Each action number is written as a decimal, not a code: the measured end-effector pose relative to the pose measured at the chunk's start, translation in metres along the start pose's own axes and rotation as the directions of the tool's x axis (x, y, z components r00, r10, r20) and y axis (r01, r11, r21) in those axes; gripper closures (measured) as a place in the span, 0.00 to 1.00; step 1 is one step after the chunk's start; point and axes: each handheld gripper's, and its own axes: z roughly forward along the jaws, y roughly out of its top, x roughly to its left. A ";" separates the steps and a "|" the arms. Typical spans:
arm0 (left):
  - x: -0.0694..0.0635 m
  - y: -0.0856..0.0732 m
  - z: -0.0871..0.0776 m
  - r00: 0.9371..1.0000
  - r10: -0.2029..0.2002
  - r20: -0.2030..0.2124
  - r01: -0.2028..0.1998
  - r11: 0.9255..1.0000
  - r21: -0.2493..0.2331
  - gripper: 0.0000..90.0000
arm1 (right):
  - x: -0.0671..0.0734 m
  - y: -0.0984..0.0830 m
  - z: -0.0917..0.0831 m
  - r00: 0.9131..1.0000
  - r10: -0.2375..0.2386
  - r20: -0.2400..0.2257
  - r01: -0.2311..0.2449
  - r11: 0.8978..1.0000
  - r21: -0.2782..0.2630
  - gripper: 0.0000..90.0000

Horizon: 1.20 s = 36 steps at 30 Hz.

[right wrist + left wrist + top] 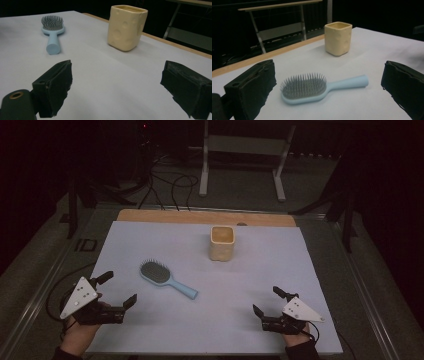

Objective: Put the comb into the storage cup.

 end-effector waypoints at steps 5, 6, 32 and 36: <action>-0.006 0.014 0.012 0.998 0.040 0.042 -0.040 0.999 0.009 0.00 | 0.001 0.000 0.000 1.000 -0.001 -0.005 0.001 1.000 0.000 0.11; -0.007 0.016 0.016 0.998 0.044 0.051 -0.045 0.999 0.016 0.00 | 0.001 0.000 0.000 1.000 -0.003 -0.004 0.003 1.000 0.000 0.11; -0.028 0.052 0.089 0.977 0.095 0.192 -0.119 0.986 0.115 0.00 | 0.001 -0.001 -0.005 1.000 0.007 -0.003 -0.007 1.000 -0.011 0.11; -0.032 0.052 0.100 0.974 0.092 0.208 -0.124 0.982 0.142 0.00 | 0.002 -0.001 -0.005 1.000 0.006 -0.006 -0.006 1.000 -0.010 0.11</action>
